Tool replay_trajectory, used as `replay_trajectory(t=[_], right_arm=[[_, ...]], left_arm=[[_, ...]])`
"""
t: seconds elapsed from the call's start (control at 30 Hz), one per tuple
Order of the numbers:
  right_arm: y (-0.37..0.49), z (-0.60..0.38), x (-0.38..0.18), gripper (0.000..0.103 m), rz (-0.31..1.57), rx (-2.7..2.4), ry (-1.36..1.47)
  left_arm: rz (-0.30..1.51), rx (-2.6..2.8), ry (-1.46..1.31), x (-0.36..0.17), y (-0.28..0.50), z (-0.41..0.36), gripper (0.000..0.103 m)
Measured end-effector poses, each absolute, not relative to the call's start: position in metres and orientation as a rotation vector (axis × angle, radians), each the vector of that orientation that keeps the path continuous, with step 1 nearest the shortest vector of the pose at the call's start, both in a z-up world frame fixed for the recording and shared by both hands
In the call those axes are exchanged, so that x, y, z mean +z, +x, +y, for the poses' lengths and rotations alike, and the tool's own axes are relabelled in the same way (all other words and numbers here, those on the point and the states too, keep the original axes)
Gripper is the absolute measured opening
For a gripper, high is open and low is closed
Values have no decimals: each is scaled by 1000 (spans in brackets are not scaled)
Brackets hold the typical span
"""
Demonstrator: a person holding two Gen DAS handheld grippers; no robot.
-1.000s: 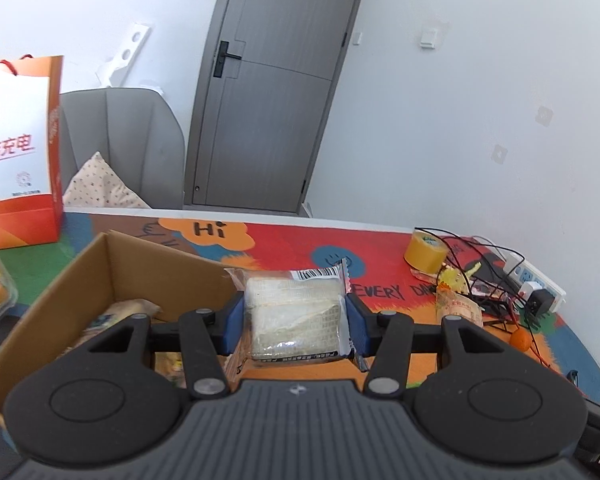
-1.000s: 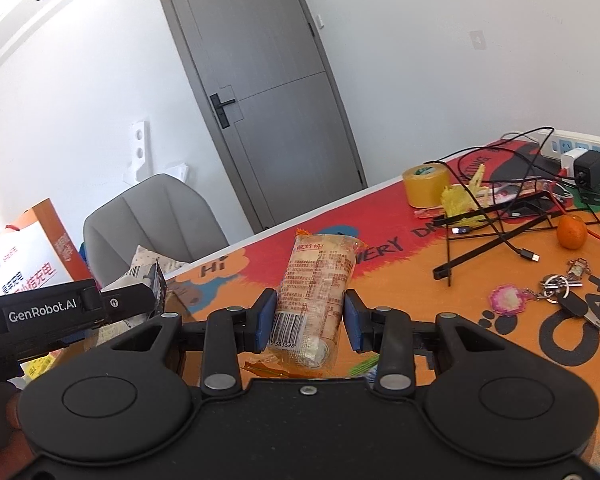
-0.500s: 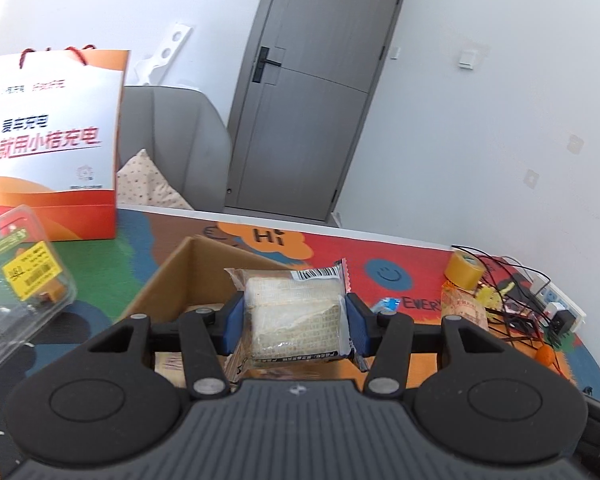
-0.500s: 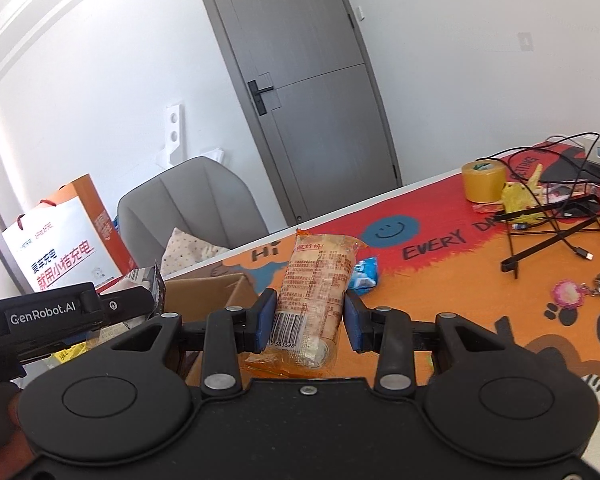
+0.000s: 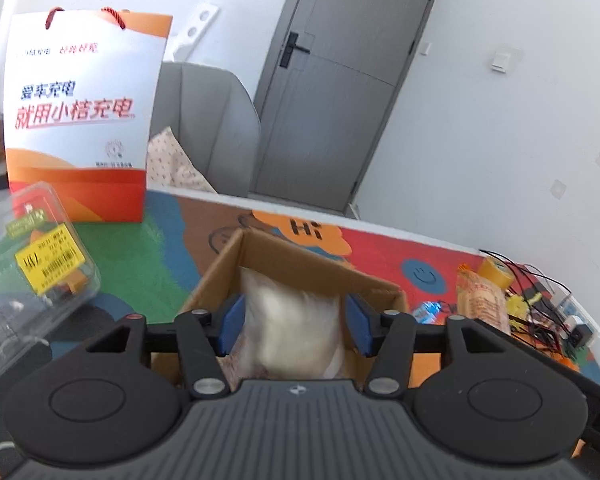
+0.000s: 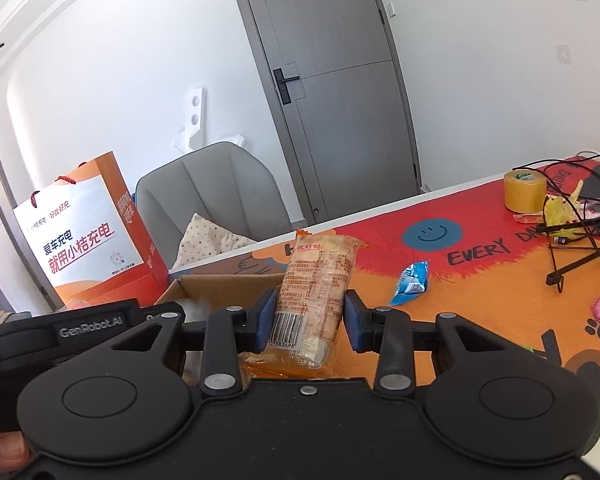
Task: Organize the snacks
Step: 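Open both grippers over the box to drop the cake pack and bread bag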
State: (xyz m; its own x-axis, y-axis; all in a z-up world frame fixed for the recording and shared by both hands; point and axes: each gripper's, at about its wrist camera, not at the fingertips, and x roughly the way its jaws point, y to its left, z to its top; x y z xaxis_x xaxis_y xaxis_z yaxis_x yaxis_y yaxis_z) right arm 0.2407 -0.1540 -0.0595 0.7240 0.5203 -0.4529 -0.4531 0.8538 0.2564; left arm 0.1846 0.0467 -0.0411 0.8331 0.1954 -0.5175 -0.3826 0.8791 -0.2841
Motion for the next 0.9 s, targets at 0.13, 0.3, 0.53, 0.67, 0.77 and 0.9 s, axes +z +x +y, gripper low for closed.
replay_trajectory(t=[0.13, 0.3, 0.53, 0.67, 0.77, 0.9], right_arm=[[243, -145, -56, 37, 539, 539, 116], [244, -130, -55, 37, 547, 554, 99], [243, -103, -56, 37, 573, 586, 76], [243, -92, -59, 40, 602, 589, 75], [242, -91, -58, 47, 604, 585, 81], [241, -99, -57, 52, 605, 558, 91]], left_arm=[[479, 306, -415, -39, 184, 57, 72], [457, 319, -427, -33, 176, 71, 73], [449, 334, -446, -31, 164, 89, 75], [451, 340, -453, -32, 159, 97, 76], [449, 341, -454, -32, 155, 99, 81], [456, 329, -443, -32, 155, 96, 85]])
